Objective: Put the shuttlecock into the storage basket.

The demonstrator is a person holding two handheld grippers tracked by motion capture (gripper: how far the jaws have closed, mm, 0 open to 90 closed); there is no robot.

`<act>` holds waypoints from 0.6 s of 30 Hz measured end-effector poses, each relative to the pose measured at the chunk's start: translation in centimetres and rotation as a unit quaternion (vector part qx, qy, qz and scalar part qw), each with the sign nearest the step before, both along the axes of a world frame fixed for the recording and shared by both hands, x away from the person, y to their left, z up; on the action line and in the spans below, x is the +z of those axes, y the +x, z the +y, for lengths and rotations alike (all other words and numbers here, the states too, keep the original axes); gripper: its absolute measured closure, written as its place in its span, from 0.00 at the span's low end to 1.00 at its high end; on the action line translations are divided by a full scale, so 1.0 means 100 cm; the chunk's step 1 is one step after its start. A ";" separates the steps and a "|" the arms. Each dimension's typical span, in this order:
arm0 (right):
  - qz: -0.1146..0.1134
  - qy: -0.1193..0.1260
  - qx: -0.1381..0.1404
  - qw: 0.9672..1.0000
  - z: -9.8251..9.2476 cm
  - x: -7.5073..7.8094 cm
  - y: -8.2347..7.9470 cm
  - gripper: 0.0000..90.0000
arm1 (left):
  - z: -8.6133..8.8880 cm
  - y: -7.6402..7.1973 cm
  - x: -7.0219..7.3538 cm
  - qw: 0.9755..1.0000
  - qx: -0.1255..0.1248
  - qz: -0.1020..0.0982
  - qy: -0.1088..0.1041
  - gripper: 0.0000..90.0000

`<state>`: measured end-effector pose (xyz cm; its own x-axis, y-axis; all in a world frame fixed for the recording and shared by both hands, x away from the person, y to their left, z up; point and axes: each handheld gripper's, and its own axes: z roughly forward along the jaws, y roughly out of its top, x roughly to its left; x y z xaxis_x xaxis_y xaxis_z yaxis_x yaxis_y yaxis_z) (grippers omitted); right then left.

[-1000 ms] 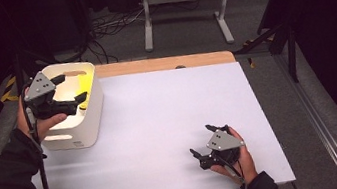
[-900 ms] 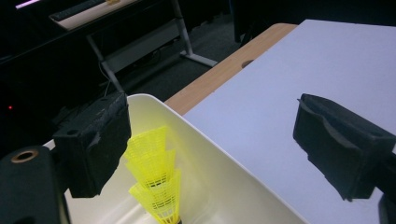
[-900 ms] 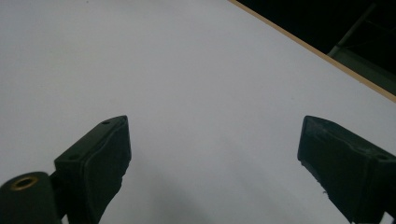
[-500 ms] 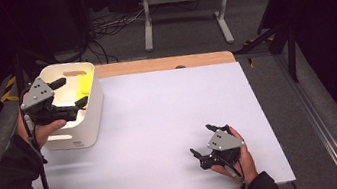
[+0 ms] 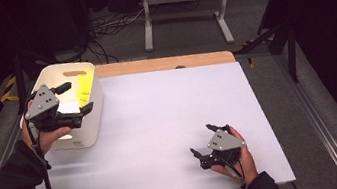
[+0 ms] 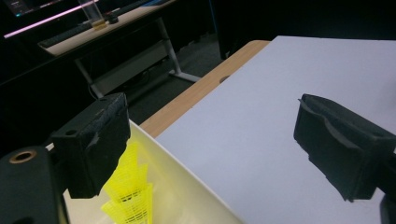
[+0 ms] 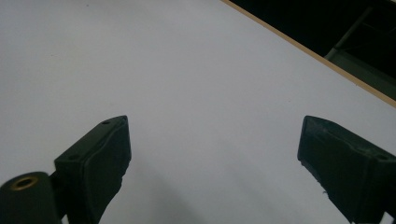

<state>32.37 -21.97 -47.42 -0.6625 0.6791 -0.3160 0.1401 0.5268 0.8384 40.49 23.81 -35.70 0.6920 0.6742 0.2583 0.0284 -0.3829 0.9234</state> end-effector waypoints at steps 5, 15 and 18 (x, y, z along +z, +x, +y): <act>0.000 0.000 0.000 1.000 0.000 0.001 0.000 0.12 | -0.008 -0.005 -0.002 1.000 -0.012 -0.004 0.005 0.13; -0.001 0.001 0.000 1.000 0.000 0.001 -0.001 0.12 | -0.028 -0.021 -0.006 0.999 -0.040 -0.021 0.012 0.12; -0.001 0.001 0.000 1.000 0.000 0.001 -0.001 0.12 | -0.031 -0.023 -0.007 0.999 -0.044 -0.026 0.016 0.12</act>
<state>32.29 -22.01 -47.31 -0.6620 0.6798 -0.3156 0.1384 0.5247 0.8399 38.21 20.68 -36.44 0.7334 0.6017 0.3162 -0.0554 -0.4108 0.9100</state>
